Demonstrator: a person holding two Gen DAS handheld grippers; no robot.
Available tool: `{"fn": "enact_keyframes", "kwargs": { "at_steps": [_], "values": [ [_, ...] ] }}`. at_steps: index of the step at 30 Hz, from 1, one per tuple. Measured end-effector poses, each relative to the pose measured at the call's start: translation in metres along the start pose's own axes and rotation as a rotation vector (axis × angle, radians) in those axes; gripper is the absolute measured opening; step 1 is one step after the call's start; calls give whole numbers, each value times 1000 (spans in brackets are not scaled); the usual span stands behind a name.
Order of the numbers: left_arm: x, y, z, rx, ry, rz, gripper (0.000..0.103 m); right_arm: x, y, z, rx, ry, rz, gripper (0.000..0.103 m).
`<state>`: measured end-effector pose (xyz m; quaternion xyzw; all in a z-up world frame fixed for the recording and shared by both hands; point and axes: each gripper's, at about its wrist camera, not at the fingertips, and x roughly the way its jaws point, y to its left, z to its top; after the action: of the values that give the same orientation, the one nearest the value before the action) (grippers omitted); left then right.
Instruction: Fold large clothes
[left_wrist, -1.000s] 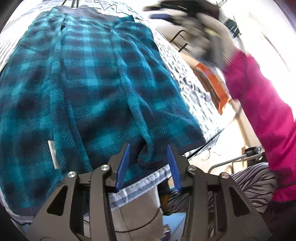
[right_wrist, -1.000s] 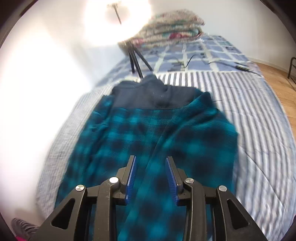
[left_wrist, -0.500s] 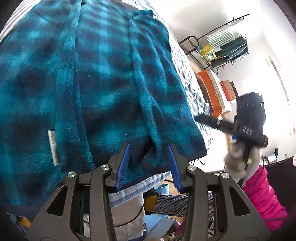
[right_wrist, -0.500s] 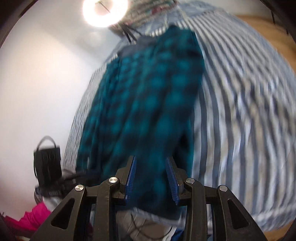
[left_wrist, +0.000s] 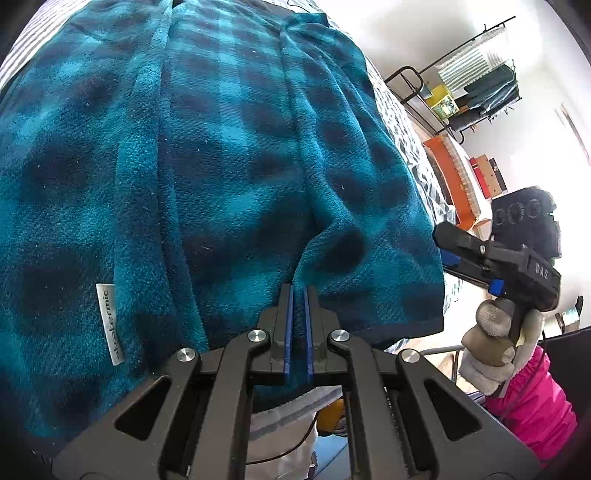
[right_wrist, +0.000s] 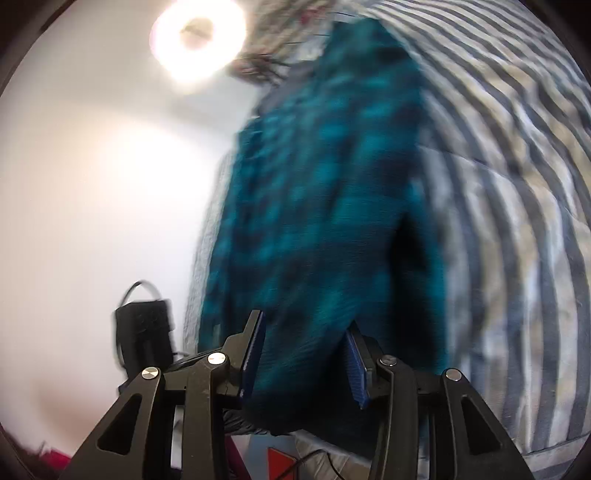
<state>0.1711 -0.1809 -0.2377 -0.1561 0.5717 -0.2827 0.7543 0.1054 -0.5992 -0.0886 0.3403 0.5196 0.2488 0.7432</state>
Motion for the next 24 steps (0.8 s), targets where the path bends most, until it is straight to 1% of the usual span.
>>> {"fn": "enact_keyframes", "kwargs": {
  "at_steps": [2,4,6,8,9,11,13,15,17,18,20,21,22,24],
  "values": [
    [1,-1,1,5,1,-5,3,1,9,-1,-62,16,-51,50],
    [1,-2,1,6,0,-10,3,4,4,-5,-45,40,-52,49],
    [-3,-3,0,5,-2,-22,2,11,-3,-7,-18,74,-49,32],
    [-7,-10,-2,12,-4,-38,1,11,-2,-7,-26,96,-57,12],
    [-8,-14,-3,17,-4,-48,1,8,1,-5,-37,97,-67,6],
    [-9,-27,-6,46,-4,-60,1,-6,11,0,-46,83,-68,2],
    [-7,-39,-10,80,0,-60,1,-21,14,3,-49,68,-74,1],
    [0,-48,-13,115,15,-43,1,-33,14,3,-50,64,-99,1],
    [9,-49,-15,130,33,-10,1,-32,6,-1,-37,80,-158,1],
    [14,-48,-15,126,42,-8,1,-28,-1,-3,-26,92,-204,1],
    [15,-49,-16,136,46,3,1,-16,-12,-8,-21,105,-254,1],
    [13,-50,-15,142,44,0,1,-11,-14,-11,-31,112,-282,3],
    [9,-52,-15,149,40,4,1,-11,-14,-13,-43,110,-291,7],
    [-2,-54,-14,152,33,6,2,-17,-12,-15,-61,80,-290,19]
  ]
}}
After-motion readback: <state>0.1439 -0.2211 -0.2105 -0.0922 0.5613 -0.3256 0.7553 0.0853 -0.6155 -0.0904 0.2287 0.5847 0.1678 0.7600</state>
